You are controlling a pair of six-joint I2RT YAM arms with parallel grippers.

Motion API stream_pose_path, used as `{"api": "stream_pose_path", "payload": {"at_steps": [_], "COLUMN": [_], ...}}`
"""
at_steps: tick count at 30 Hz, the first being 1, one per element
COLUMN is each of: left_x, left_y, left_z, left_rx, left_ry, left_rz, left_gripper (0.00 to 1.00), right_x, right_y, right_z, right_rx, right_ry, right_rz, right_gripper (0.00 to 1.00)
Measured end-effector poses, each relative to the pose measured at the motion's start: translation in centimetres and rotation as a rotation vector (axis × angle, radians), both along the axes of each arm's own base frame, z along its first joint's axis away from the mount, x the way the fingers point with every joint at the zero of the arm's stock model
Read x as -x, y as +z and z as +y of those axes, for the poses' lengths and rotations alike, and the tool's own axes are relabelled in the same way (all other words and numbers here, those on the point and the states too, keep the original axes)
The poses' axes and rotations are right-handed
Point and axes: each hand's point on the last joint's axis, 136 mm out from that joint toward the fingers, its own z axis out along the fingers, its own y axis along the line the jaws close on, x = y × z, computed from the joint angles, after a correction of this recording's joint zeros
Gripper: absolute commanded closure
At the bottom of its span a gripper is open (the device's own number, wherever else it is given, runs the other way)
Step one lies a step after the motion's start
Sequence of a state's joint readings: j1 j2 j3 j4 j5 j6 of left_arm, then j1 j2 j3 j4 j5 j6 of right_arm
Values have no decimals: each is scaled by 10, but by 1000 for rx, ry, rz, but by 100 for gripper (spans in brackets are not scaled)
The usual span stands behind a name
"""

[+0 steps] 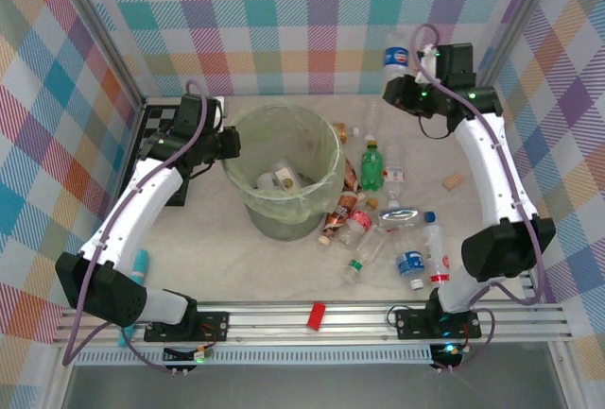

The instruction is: Put the plastic bottles in the bin

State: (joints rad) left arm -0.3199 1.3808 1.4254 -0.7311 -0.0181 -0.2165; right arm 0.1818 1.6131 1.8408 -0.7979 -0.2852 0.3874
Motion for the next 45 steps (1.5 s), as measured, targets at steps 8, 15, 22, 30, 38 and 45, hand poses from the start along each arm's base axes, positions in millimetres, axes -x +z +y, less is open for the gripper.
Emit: {"api": "stream_pose_path", "payload": {"at_steps": [8,15,22,30,38,45], "left_x": [0,-1,-3,-4,-4,-5], "left_y": [0,0,1,1,1,1], "left_z": [0,0,-1,-1,-1,2], "left_rx": [0,0,0,1,0,-7], "left_ry": [1,1,1,1,3,14], "left_rz": [-1,-2,-2,-2,-3,-4], "left_gripper": [100,100,100,100,100,100], "right_x": [88,136,151,156,150,149], "right_y": [36,39,-11,-80,-98,-98], "right_z": [106,147,178,194,201,206], "right_rx": [11,47,150,315,351,333], "right_ry": [356,541,647,682,681,684], "right_rz": [-60,-65,62,222,263,280], "right_gripper": [84,84,83,82,76,63]}}
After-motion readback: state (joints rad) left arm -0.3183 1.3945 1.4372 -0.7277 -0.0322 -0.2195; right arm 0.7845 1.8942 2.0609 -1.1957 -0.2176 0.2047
